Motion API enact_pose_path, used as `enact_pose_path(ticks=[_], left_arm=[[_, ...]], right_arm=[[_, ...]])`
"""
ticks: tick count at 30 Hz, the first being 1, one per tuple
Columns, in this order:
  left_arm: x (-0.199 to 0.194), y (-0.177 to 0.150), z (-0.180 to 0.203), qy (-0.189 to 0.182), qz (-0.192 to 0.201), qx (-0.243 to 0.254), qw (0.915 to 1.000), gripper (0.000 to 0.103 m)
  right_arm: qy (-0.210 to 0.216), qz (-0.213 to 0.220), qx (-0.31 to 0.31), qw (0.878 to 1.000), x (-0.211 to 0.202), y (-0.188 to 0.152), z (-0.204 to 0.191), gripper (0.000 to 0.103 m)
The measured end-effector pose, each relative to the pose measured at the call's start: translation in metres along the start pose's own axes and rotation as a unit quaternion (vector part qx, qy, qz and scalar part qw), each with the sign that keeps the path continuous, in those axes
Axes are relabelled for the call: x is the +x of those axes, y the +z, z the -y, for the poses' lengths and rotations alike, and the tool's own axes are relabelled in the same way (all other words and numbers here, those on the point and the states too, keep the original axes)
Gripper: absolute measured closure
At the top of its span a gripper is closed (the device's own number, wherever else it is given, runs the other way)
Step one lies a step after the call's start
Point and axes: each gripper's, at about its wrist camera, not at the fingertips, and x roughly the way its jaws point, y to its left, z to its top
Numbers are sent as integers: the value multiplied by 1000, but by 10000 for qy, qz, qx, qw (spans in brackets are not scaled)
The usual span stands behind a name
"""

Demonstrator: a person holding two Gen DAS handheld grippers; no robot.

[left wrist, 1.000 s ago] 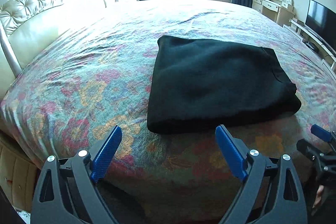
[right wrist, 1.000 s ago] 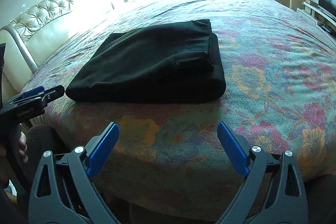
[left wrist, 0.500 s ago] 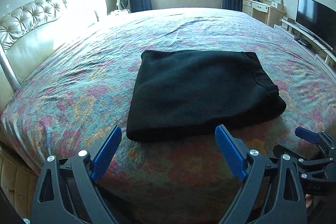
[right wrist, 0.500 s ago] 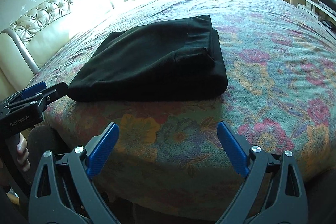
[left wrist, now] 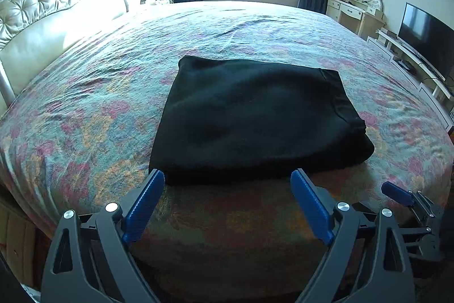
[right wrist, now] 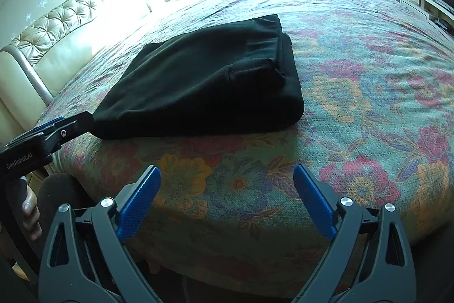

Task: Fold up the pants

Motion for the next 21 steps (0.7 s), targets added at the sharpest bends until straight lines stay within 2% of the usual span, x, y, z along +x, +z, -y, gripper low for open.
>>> enact_pose_path(ticks=[12,21], left_arm=[[-4,-2,9,92,42,236,9997,14],[-8,-4,12,-35,-43,187,9998,14]], right_arm=[[8,20,87,10000,-5,1,4,8],[3,23,73,10000,-6,1,3,8]])
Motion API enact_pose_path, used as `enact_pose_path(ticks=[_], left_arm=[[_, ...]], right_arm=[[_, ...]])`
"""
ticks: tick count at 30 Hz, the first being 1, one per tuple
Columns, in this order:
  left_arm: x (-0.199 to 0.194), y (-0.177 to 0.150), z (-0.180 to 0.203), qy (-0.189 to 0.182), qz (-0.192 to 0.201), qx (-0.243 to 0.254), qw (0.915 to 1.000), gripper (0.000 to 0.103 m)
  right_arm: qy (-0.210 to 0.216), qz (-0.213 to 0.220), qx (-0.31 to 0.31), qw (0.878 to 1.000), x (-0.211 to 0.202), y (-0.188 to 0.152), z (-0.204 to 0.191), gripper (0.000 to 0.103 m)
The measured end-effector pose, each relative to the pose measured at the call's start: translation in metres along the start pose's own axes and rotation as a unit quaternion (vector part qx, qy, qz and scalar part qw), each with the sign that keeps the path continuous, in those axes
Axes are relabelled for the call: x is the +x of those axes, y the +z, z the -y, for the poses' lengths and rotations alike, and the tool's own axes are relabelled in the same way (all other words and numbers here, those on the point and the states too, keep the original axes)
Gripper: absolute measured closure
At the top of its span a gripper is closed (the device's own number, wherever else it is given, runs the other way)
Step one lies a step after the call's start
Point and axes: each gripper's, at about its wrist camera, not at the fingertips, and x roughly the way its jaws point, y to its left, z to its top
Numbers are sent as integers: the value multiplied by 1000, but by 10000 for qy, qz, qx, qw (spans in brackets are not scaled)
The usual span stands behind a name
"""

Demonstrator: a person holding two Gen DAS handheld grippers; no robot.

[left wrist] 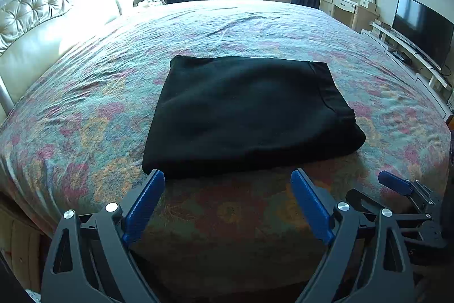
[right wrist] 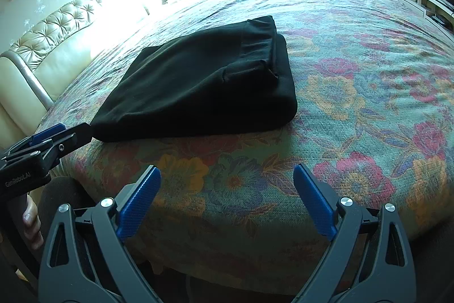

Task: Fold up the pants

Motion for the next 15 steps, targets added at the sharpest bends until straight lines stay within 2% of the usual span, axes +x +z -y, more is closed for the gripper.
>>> enact_pose_path(ticks=[15], left_arm=[[-2,-1,5,71,-6,38,10000,14]], right_arm=[[13,-65,-34,10000,1,-3,-2,8]])
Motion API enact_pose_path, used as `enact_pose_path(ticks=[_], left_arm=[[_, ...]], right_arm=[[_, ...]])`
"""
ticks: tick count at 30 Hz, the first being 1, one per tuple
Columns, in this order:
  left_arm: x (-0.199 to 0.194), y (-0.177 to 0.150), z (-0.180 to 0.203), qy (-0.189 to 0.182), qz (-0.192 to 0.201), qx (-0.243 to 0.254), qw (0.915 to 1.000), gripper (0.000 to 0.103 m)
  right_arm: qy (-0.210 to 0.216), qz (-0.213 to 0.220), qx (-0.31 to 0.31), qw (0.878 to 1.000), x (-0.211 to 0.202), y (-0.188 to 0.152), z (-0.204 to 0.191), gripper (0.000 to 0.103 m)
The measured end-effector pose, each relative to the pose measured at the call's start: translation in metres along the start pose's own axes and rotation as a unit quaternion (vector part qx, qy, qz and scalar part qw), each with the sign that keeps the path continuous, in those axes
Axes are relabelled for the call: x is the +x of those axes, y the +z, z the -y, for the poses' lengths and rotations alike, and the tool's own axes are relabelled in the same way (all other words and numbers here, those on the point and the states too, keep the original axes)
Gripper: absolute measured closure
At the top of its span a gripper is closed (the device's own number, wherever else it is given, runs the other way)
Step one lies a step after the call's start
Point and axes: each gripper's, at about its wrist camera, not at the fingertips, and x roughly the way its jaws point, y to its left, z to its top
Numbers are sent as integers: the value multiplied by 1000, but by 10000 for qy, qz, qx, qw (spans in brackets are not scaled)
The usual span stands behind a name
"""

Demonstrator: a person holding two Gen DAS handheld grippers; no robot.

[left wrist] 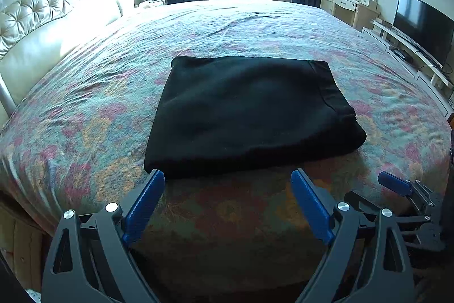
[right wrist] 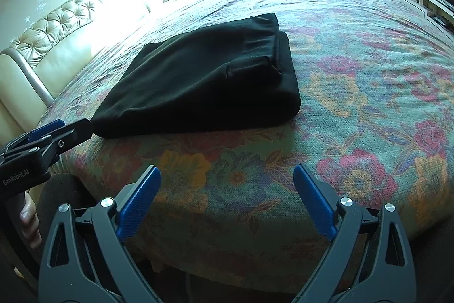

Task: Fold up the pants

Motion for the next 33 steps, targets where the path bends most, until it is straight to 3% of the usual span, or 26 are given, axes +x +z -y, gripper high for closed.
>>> enact_pose_path(ticks=[26,30,33], left_arm=[[1,-3,4,-26,-70,-74,9999,14],[-1,-2,-2,239,-40,-239,9994,14],[4,-1,-8,169,-174,-277,9993,14]], right_arm=[[32,-122,29,9999,6,-5,-2,8],[36,-135,15,9999,7,-6,-3,8],[58,-175,-14,9998,9,-7,-6,8]])
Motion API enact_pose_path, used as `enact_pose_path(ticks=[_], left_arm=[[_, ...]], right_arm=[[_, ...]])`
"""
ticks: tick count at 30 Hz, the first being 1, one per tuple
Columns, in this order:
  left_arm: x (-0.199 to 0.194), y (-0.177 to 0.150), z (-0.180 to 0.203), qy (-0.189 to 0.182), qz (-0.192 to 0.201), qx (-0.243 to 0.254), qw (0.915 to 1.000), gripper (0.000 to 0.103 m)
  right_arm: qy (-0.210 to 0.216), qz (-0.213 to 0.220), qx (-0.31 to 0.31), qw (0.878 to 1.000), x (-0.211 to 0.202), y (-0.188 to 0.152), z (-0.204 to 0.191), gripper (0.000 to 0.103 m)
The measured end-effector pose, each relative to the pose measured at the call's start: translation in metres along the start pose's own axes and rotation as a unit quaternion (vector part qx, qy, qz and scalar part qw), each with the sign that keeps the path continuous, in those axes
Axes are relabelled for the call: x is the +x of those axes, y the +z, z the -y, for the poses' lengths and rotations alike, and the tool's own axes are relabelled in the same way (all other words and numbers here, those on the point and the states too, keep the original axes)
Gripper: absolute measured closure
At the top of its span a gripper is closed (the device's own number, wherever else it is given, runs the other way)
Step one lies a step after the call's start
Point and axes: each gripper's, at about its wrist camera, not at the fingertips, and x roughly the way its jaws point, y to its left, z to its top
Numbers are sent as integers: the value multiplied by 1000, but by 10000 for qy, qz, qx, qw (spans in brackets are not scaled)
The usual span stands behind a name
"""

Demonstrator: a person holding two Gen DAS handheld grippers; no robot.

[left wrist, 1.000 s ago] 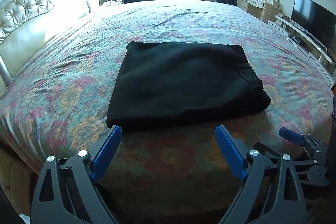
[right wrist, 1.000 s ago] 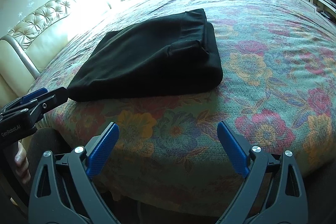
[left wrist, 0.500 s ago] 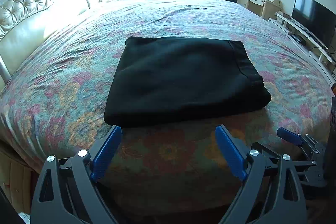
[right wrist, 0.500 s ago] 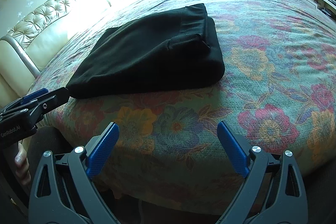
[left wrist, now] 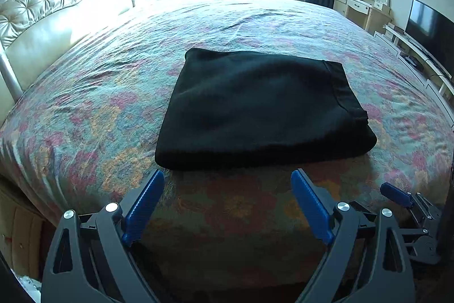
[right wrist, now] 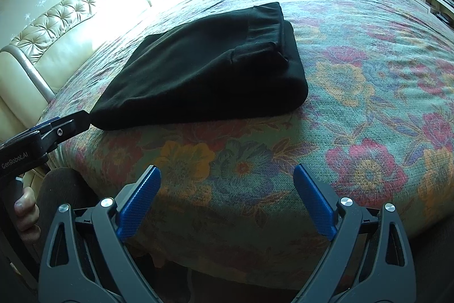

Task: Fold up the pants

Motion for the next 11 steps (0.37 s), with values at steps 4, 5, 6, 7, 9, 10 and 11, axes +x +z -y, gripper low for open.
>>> enact_pose_path(ticks=[4,5,6,7,9,10,11], left_arm=[[1,-1,-2,-213,-20,23,9998,14],[1,-2,-4,-289,-12,-45,9996,14],[0,-1,-5,-356,-5,-120,9993,14],[-1,-1,-6,-404,-5,-201,9990,14],[-1,-1,-6,-444,-18,-270,9986,14],[-1,-2,-7,-425,-28,-275,9987,14],[0,-1,-6,-410,-32,-267,9988,14]], right_arm=[[3,9,-13,10000,0,0,-1,8],[3,16,0,10000,-1,0,-1,8],[0,22,18,10000,-1,0,0,8],[-6,23,31,10000,-1,0,1,8],[-11,21,46,10000,-1,0,2,8],[-9,18,56,10000,-1,1,3,8],[-9,18,56,10000,-1,1,3,8]])
